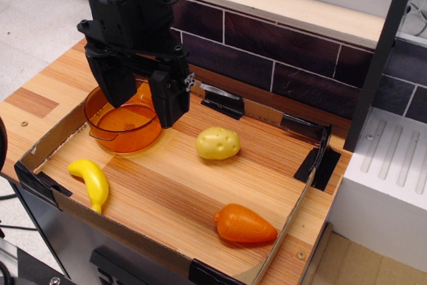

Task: Put potato in pot

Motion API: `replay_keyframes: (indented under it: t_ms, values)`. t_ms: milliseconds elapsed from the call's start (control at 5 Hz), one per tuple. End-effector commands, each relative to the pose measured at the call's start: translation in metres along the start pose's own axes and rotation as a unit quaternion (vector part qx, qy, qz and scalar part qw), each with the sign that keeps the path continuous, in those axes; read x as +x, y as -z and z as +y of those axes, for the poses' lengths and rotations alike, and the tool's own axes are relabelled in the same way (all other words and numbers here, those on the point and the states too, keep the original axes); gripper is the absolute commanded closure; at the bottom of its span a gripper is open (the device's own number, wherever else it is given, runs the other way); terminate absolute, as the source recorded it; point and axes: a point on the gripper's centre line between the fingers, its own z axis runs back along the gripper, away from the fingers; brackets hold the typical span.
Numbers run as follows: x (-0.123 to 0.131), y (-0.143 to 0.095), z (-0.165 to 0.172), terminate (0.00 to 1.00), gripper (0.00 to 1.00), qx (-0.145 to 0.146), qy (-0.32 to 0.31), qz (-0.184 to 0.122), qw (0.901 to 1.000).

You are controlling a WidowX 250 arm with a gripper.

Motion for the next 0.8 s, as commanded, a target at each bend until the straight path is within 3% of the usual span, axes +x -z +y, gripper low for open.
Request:
replay_keyframes:
  t_ms: [0, 200, 600]
  values:
    - [0.000, 0.000, 0.000, 0.00, 0.00, 0.000, 0.000, 0.000, 1.0000]
    - [0.008, 0.002, -0.005, 0.00, 0.00, -0.009, 0.110, -0.010, 0.9939]
    - [0.030, 0.022, -0.005, 0.00, 0.00, -0.050, 0.270, 0.054, 0.9602]
